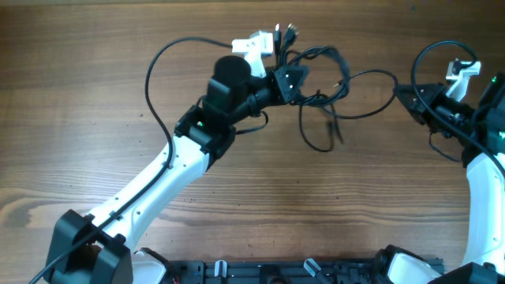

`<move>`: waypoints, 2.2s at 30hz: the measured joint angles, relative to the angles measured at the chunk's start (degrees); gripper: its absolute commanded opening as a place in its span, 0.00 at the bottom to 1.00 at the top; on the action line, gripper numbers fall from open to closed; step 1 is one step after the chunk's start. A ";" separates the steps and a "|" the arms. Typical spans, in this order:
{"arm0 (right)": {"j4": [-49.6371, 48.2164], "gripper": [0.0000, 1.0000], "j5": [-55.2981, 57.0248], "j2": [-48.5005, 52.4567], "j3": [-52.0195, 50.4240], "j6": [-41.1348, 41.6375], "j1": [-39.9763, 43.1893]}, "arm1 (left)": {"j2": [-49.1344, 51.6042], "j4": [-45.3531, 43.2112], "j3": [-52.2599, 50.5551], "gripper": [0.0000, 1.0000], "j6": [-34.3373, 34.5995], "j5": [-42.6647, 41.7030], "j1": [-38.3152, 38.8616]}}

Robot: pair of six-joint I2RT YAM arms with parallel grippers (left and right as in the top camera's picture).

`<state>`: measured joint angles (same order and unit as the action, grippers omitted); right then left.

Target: Untangle cables

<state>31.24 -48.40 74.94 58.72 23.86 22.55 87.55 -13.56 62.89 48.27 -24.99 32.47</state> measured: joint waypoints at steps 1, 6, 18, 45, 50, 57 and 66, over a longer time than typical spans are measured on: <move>-0.39 0.19 0.90 0.11 0.00 -0.04 -0.85 | 0.00 -1.46 0.00 0.04 0.59 -2.99 -0.63; -2.95 0.92 3.08 1.62 -0.02 -1.88 -6.82 | -0.02 7.85 0.17 0.04 1.95 -9.22 -2.58; 2.45 0.83 -2.10 1.42 0.98 -13.07 -13.62 | 0.02 29.07 0.02 0.04 0.22 -0.09 -2.58; 4.26 0.41 -7.19 1.46 1.20 -55.32 -37.77 | 0.02 42.10 0.02 0.04 1.38 -20.26 -10.03; 4.28 0.39 -7.04 3.91 1.33 -55.47 -37.77 | 0.02 42.18 0.02 0.04 1.38 -20.50 -10.05; 4.31 0.31 -7.06 5.11 1.38 -55.56 -37.94 | 0.02 42.21 0.02 0.04 1.38 -20.52 -10.03; -3.04 0.11 -6.84 9.03 1.42 -50.07 -40.26 | 0.02 41.66 0.02 0.04 2.40 -19.74 -9.49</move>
<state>28.21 -55.24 83.96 60.14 -26.22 -17.72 87.57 28.10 62.92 50.68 -44.73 22.98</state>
